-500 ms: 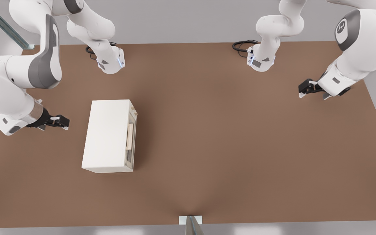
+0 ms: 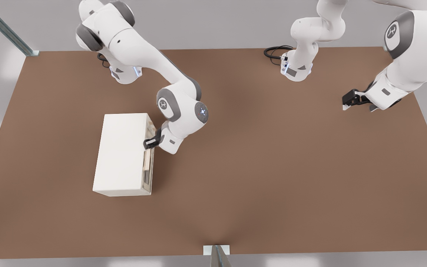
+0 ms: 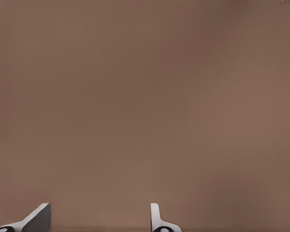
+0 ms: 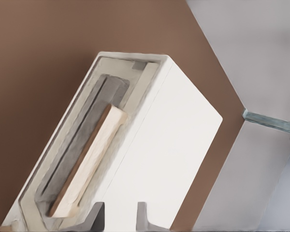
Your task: Keep left arm still and open the oven door with right arm
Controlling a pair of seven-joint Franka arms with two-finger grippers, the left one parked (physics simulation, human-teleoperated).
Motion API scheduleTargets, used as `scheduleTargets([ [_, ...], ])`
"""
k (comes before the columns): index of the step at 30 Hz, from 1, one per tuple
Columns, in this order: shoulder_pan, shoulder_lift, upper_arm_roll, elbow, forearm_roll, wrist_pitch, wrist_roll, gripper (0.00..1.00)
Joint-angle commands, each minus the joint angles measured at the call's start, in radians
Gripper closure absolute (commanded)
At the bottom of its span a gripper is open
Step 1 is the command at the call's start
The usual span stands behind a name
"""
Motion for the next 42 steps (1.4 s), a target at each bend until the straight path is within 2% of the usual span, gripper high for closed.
scheduleTargets([
  [1, 0.008, 0.021, -0.007, 0.016, -0.081, -0.103, 0.450, 0.79],
  [4, 0.003, 0.047, -0.039, 0.016, -0.098, -0.089, 0.465, 0.79],
  [10, 0.029, 0.179, -0.042, 0.168, -0.111, -0.066, 0.560, 0.79],
  [17, 0.023, 0.234, -0.051, 0.171, -0.113, -0.028, 0.585, 0.79],
  [38, 0.020, 0.257, -0.051, 0.145, -0.114, -0.023, 0.605, 0.79],
  [40, 0.026, 0.259, -0.042, 0.160, -0.101, 0.003, 0.641, 0.79],
  [42, 0.066, 0.284, -0.038, 0.215, -0.027, 0.021, 0.723, 0.79],
])
